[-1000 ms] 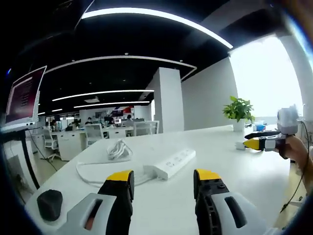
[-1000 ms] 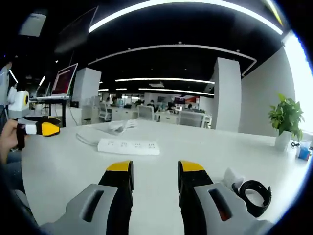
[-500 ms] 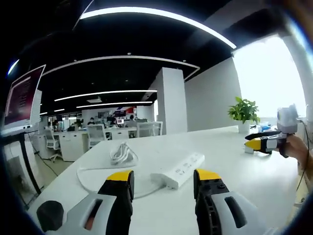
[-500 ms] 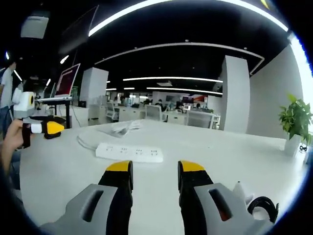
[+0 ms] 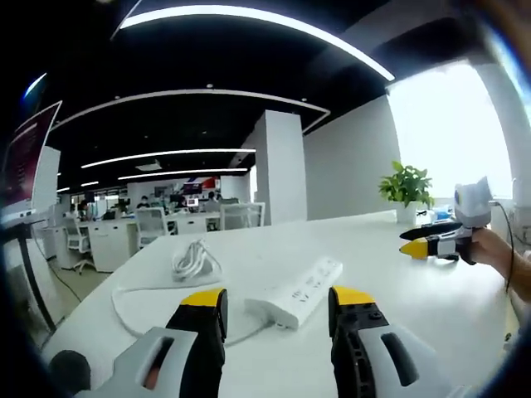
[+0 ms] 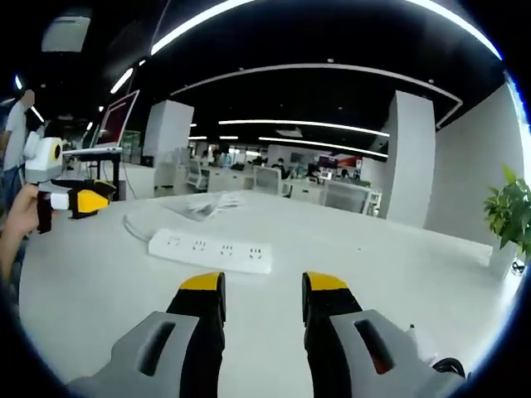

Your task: Straighten the power strip on the desk, plug the charger into it

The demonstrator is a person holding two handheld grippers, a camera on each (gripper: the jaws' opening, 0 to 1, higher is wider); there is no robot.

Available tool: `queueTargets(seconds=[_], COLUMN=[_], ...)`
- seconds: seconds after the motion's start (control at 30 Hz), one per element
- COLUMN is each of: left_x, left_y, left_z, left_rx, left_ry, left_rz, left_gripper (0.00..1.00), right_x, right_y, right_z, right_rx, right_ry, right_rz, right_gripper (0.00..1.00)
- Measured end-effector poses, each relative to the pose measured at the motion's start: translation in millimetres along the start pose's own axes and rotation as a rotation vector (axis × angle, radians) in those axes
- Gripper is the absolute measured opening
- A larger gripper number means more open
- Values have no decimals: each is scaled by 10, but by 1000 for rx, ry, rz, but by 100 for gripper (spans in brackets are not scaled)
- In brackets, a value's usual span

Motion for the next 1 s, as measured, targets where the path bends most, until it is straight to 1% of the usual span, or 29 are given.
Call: queueTargets(seconds=[0.1,0.27,0.4,0.53,0.73,0.87,1.0], left_x=[16,41,37,25,28,26,24], left_y=[4,3,13,6,26,41,37], left_z=[43,117,172,223,275,316,361], left_rx=[2,25,37,65,87,91,113], left_ry=[16,37,51,61,83,90,106], left_rz=[10,12,21,16,12,12,20], left_gripper=[50,50,50,50,50,49,47], right_x=[19,36,44,56,83,106,124], right_y=[-17,-45,-87,-124,-155,-155,-179], right_z=[49,120,211,302,436,501,589], right_rx=[-12,-31,-49,-57,-93,-115,-141], right_ry=[11,27,39,47,67,77,85], right_rz=[0,-8,-10,-19,-3,-20,-19], right_gripper=[36,36,36,35,34,33,33])
Point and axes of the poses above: the point that each gripper's makers call its tool centre point, and the gripper's own axes: z roughly forward along the fingers, y roughly to its left, x roughly out of its underside, the point moved 8 cm from there along -z, roughly backward along the fingers, and after that the axes turned 5 degrees about z, right-handed, at the moved point
